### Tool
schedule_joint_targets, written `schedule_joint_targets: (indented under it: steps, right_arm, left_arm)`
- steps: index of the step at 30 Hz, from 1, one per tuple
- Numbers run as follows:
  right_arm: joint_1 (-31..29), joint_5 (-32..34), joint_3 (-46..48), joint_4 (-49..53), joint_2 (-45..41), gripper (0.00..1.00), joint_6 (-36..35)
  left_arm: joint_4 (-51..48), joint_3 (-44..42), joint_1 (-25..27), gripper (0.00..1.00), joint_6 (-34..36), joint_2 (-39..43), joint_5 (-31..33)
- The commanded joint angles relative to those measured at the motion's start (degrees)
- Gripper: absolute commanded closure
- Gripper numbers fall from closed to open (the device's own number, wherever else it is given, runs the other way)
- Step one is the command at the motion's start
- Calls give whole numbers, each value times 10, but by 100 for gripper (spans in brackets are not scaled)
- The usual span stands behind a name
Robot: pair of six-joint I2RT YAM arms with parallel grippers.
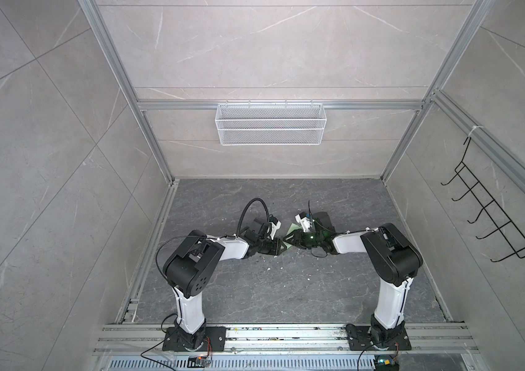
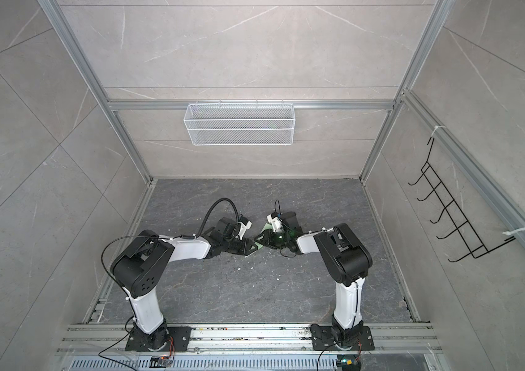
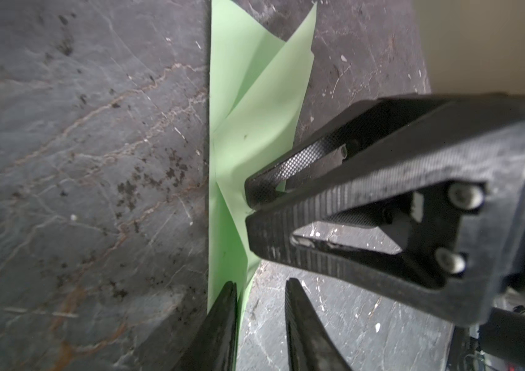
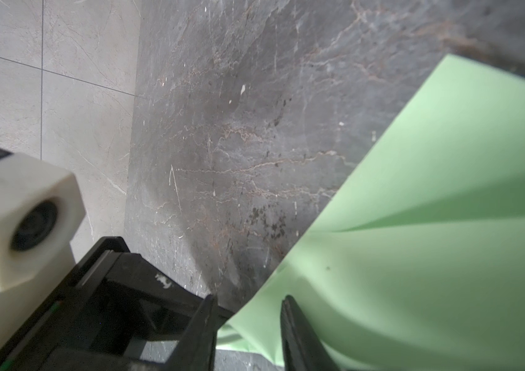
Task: Fold a paper plane with a square sheet of paper (pick it up from the middle)
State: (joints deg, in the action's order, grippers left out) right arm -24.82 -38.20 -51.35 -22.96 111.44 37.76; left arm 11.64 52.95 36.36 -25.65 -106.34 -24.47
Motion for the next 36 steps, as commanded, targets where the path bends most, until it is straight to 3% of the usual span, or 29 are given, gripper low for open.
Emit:
schedule_joint_targets:
  steps: [1, 9, 15, 26, 36]
  right_arm:
    - [2, -1, -5, 1, 10, 63, 6]
    - [6, -5, -1, -12, -2, 63, 18]
    - [8, -22, 12, -50, -24, 63, 30]
    - [8, -50, 41, -84, -10, 64, 26]
    - [10, -9, 43, -39, 2, 65, 21]
  left_arm:
    - [-10, 15, -2, 74, -26, -17, -5]
    - [-24, 11, -2, 87, -30, -24, 8]
    - [-51, 18, -2, 91, -30, -28, 12]
    - [-139, 57, -3, 93, -34, -46, 32]
    - [-159, 66, -2, 90, -20, -62, 25]
